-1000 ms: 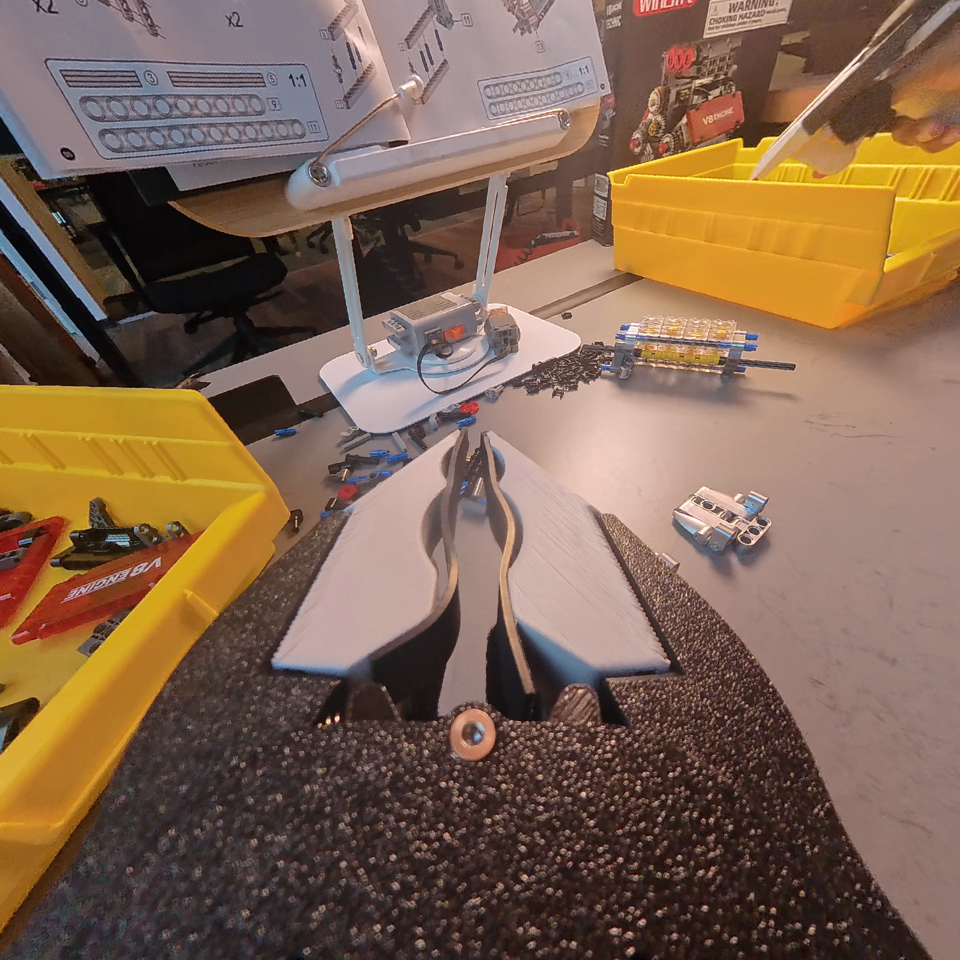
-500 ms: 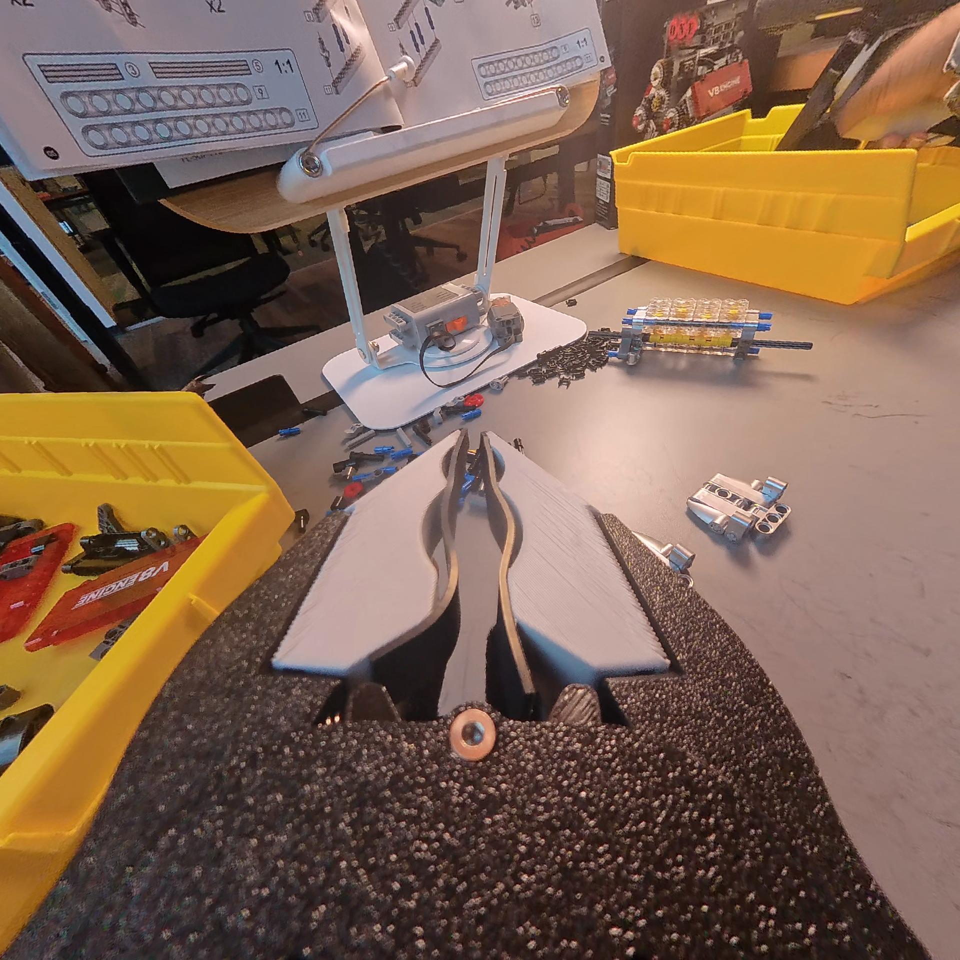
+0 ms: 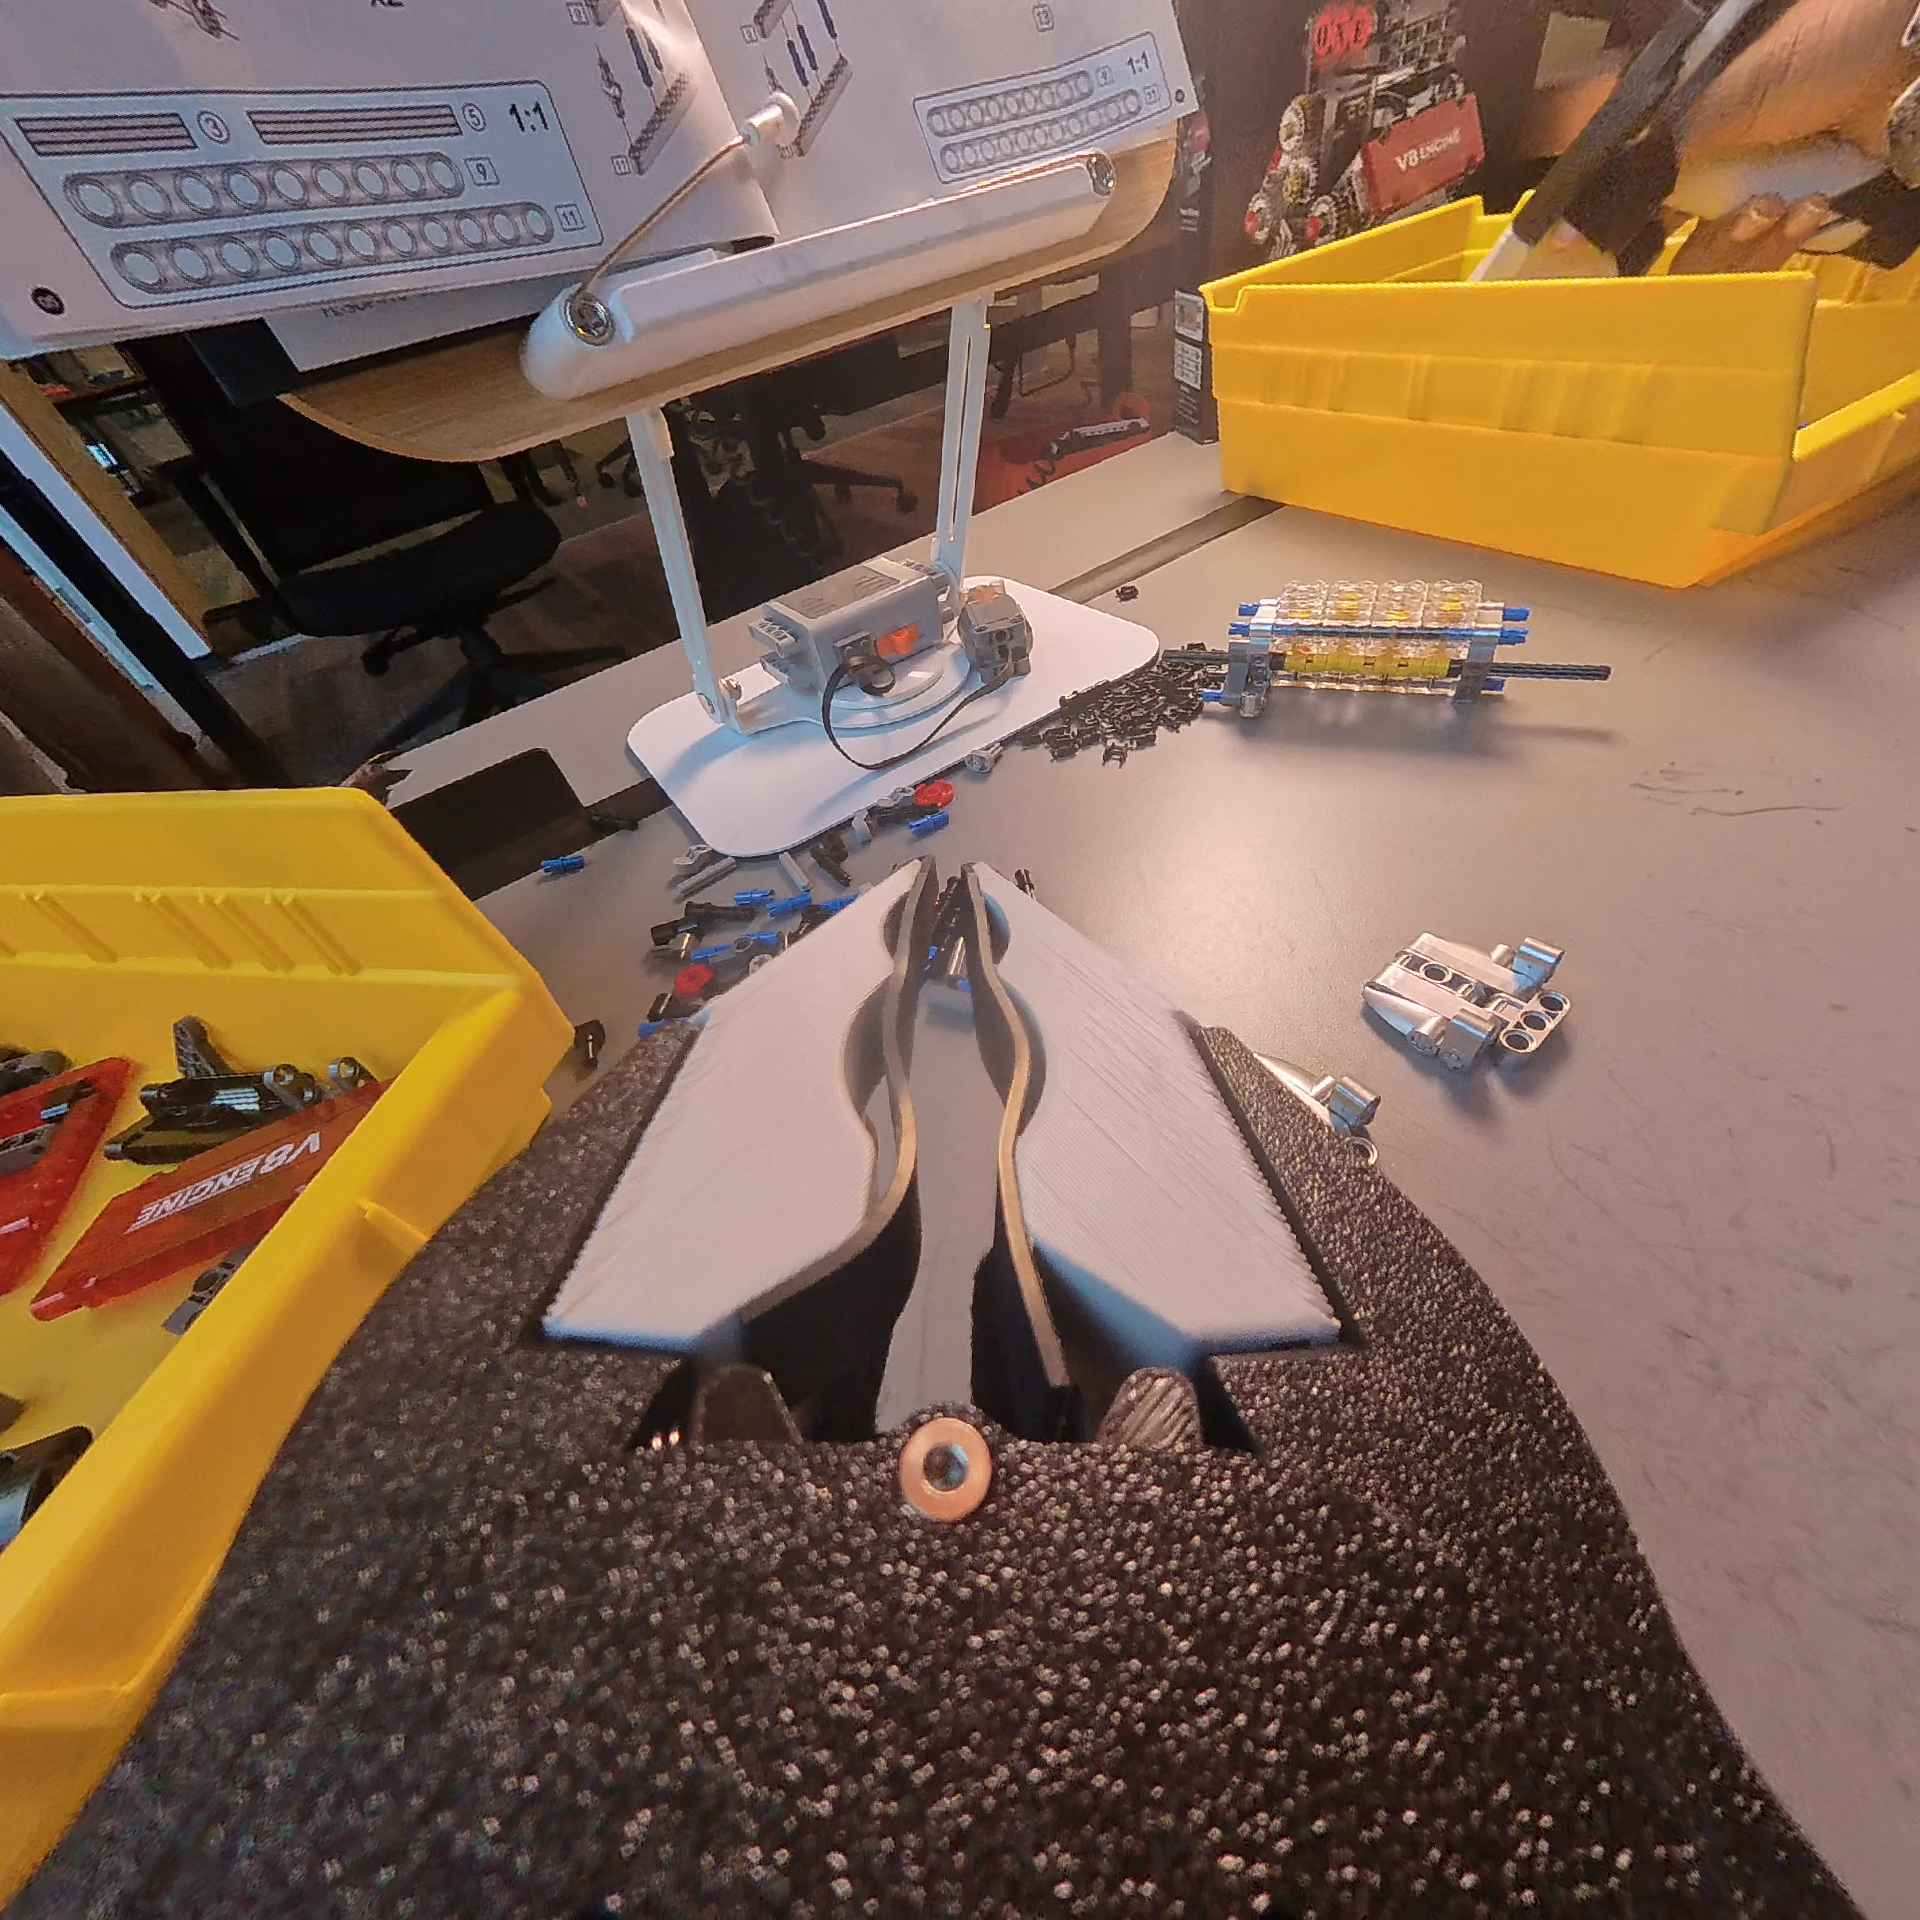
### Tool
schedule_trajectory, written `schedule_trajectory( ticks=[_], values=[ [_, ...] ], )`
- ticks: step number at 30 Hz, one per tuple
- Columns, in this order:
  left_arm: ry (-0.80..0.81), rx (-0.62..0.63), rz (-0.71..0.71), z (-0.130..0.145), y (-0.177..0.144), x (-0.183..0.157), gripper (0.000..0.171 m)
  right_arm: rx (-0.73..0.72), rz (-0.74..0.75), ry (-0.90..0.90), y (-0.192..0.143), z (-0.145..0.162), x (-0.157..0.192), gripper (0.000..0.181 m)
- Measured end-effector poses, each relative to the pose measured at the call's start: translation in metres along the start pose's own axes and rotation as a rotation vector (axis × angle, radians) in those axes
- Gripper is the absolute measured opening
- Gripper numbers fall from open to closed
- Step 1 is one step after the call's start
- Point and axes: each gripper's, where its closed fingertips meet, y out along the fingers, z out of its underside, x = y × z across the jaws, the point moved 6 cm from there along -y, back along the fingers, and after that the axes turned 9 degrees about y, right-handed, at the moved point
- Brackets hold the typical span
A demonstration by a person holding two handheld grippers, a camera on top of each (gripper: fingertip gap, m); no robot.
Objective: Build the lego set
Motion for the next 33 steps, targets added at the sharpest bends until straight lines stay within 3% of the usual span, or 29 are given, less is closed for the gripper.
schedule_trajectory(
  ticks=[5, 12, 19, 27, 30, 33],
  values=[
    [0.004, -0.001, 0.004, 0.0, 0.0, 0.0, 0.002, 0.064, 0.179, -0.1, 0.016, 0.002, -0.027, 0.015],
    [0.005, 0.002, 0.014, 0.0, 0.001, -0.001, 0.003, 0.186, 0.216, -0.163, 0.029, 0.005, -0.029, 0.018],
    [0.024, 0.007, 0.027, 0.0, 0.002, -0.004, 0.003, 0.209, 0.18, -0.173, 0.03, 0.007, -0.023, 0.005],
    [0.028, 0.002, 0.028, 0.0, 0.001, -0.004, 0.003, 0.188, 0.213, -0.189, 0.021, 0.006, -0.021, 0.004],
    [0.024, -0.002, 0.022, -0.001, 0.0, -0.003, 0.002, 0.026, 0.152, -0.244, -0.018, -0.007, 0.017, 0.004],
    [0.013, -0.002, 0.016, -0.001, -0.002, -0.001, 0.003, -0.178, 0.02, -0.462, -0.073, -0.003, 0.108, 0.004]
  ],
)
